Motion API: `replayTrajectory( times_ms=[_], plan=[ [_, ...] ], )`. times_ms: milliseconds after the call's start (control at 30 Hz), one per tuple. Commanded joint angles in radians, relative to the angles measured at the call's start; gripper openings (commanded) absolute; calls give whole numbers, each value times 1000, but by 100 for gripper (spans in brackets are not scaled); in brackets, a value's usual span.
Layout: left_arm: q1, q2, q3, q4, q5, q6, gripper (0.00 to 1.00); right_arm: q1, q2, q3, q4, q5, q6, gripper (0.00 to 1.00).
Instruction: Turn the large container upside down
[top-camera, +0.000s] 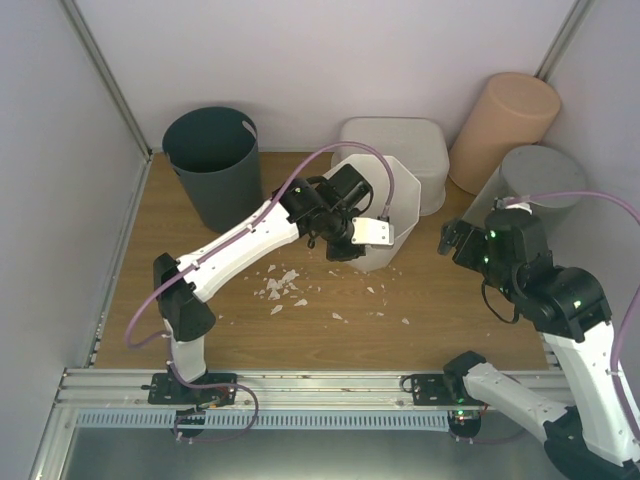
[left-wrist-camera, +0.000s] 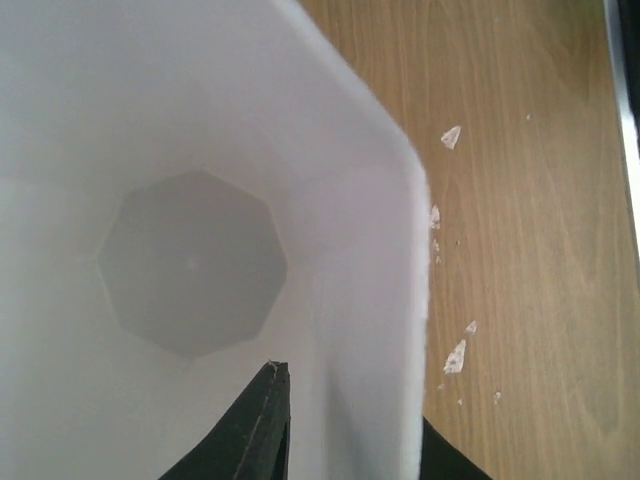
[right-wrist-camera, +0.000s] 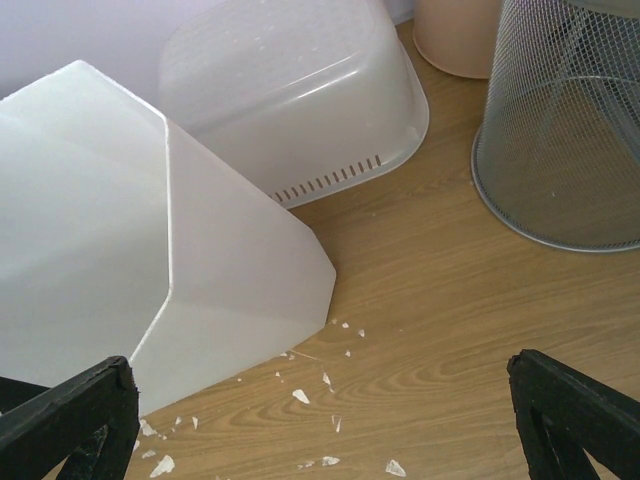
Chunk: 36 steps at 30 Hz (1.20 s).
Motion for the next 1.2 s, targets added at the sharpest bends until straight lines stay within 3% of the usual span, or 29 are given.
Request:
replayTrajectory(
  times_ms=[0,100,400,567,633,767,900,1067,1167],
  plan=[
    [-8,45,34,-72,-72,36,18,-2,-14,-2,8,-3,-5,100],
    [-8,49,62,-78,-80,33,6,-3,-18,3,3,-2,-3,100],
    [-7,4,230,-58,-52,-45,0,-3,3,41,-23,-31,-1,100],
    [28,-87,273,69,126,-182,0,-2,45,23,-69,-139,7,100],
    [80,-124,246,146,269,-278,0,-2,32,4,-71,-163,37,100],
    [212,-214,57,372,572,-507,0,-2,-29,17,-72,-166,110,100],
    [258,-276,-132,626,763,-715,0,-3,-55,78,-71,-169,138,100],
    [299,-356,-431,1182,934,-1218,0,-2,-20,152,-72,-184,119,100],
    [302,-353,-499,1392,973,-1429,0,-3,-9,167,-71,-175,109,100]
  ],
)
